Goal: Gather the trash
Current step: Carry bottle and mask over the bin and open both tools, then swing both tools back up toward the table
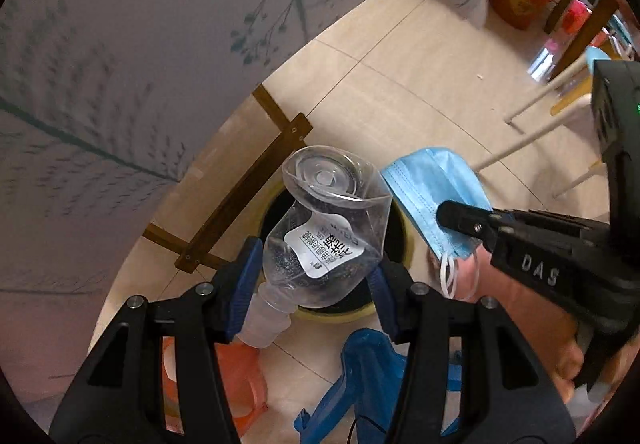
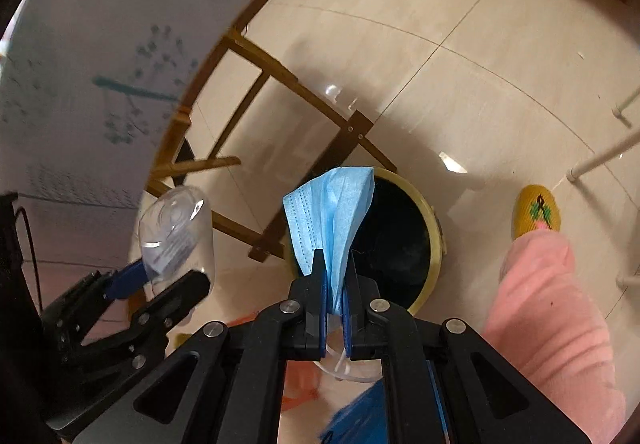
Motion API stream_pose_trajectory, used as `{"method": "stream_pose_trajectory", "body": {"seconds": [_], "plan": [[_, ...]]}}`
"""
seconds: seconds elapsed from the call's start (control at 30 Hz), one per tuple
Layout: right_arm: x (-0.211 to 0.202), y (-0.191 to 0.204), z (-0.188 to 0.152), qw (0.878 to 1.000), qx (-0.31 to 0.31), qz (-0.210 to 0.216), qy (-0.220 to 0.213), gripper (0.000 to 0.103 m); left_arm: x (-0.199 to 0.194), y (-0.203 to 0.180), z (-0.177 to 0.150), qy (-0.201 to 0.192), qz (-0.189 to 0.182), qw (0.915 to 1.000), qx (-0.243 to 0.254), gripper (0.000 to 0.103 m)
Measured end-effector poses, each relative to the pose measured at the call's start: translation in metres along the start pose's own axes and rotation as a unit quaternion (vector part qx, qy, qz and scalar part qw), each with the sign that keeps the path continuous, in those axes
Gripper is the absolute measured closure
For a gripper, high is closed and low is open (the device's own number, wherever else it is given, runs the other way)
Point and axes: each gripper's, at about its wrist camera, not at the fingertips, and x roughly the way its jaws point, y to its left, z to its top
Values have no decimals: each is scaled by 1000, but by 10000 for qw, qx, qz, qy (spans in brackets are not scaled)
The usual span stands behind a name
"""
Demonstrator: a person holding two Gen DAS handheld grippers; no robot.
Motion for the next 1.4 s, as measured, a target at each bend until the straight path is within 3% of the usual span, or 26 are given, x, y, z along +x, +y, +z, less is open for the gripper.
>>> {"method": "stream_pose_trajectory", "body": {"seconds": [0.17, 0.37, 0.47, 0.53, 0.6, 0.73, 0.8, 0.93, 1.4], "plan": [[28, 4, 7, 9996, -161, -181, 140, 97, 19, 11, 6, -16, 82, 10000, -53, 54], [55, 7, 12, 9995, -121, -91, 288, 96, 26, 11, 18, -111, 201, 9997, 30, 54], [63, 13, 15, 9993, -207, -121, 303, 87, 29, 12, 19, -126, 253, 9996, 64, 54], [67, 15, 16, 9993, -171, -101, 309, 68, 33, 13, 21, -87, 282, 9995, 89, 52], [69, 14, 16, 9995, -143, -167, 245, 63, 34, 13, 20, -91, 329, 9994, 88, 50], [74, 14, 18, 9994, -100, -205, 261, 62, 35, 20, 18, -21, 442, 9990, -7, 30], [76, 13, 19, 9996, -39, -162, 247, 60, 36, 25, 17, 7, 453, 9989, -96, 25], [74, 13, 18, 9997, -67, -166, 194, 53, 32, 31, 16, 51, 421, 9990, -169, 24], [62, 13, 6, 9989, -297, -321, 155, 51, 8, 9, 5, 85, 368, 9992, 106, 24]]}}
